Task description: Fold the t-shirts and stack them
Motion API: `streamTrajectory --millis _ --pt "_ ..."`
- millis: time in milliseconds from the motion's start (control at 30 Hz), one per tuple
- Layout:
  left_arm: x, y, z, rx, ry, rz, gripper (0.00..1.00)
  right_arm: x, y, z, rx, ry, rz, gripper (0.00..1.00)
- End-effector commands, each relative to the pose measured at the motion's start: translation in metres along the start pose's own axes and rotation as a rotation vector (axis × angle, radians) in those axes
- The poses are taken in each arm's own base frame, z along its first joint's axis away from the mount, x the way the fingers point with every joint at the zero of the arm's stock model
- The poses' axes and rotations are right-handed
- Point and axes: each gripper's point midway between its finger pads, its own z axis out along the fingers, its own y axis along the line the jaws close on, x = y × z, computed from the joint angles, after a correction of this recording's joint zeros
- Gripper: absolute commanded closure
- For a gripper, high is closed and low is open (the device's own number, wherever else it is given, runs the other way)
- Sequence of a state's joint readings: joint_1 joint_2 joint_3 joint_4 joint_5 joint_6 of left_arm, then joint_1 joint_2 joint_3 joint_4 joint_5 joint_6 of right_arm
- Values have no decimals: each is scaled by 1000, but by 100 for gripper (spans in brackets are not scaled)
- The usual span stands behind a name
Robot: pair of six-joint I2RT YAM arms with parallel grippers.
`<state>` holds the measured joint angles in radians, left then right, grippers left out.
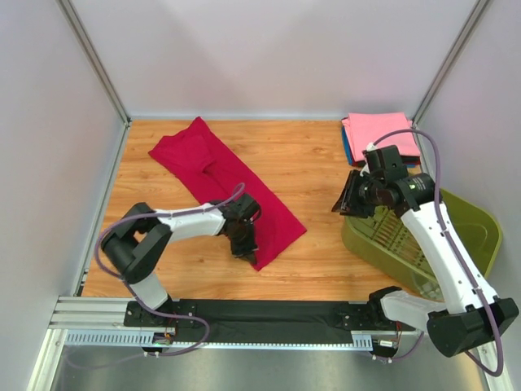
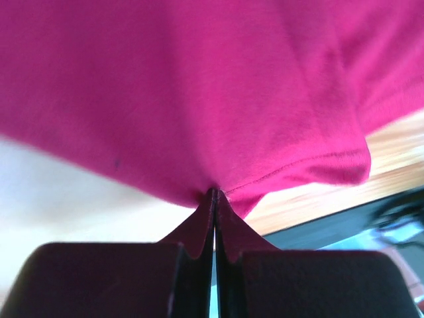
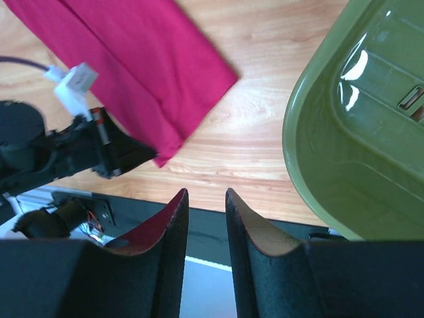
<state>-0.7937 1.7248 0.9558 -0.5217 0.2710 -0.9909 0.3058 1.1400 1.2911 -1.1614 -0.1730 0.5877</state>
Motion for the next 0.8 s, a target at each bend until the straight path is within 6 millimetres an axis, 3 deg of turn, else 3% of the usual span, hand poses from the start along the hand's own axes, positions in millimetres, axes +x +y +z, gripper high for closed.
streamTrajectory --millis 0,67,100,167,200,267,367,400,433,533,767 --pt "33 45 -24 -108 13 -32 100 10 2 14 0 60 -50 69" --pt "49 65 -32 -143 27 -54 100 20 5 22 13 106 -80 69" --pt "52 65 -44 -117 3 -49 100 23 6 29 22 128 -98 68" --pt "67 84 -54 -154 11 -73 100 28 21 37 -6 146 -147 67" --pt "69 82 -67 -114 -24 -68 99 32 25 46 -1 178 -163 66" --pt "81 97 -76 -123 -36 -113 97 37 42 60 -23 212 -217 63" --pt "81 90 -94 12 -127 -139 80 50 63 83 -65 266 -326 57" --pt "78 82 -102 92 -167 -135 68 52 64 89 -62 272 -356 57" --pt "80 75 -104 150 -154 -138 65 53 64 97 -62 282 -396 56" --pt "69 53 -102 301 -169 -157 59 58 62 118 -55 353 -457 55" --pt "56 42 -73 254 -88 -222 53 83 37 158 -2 501 -485 55"
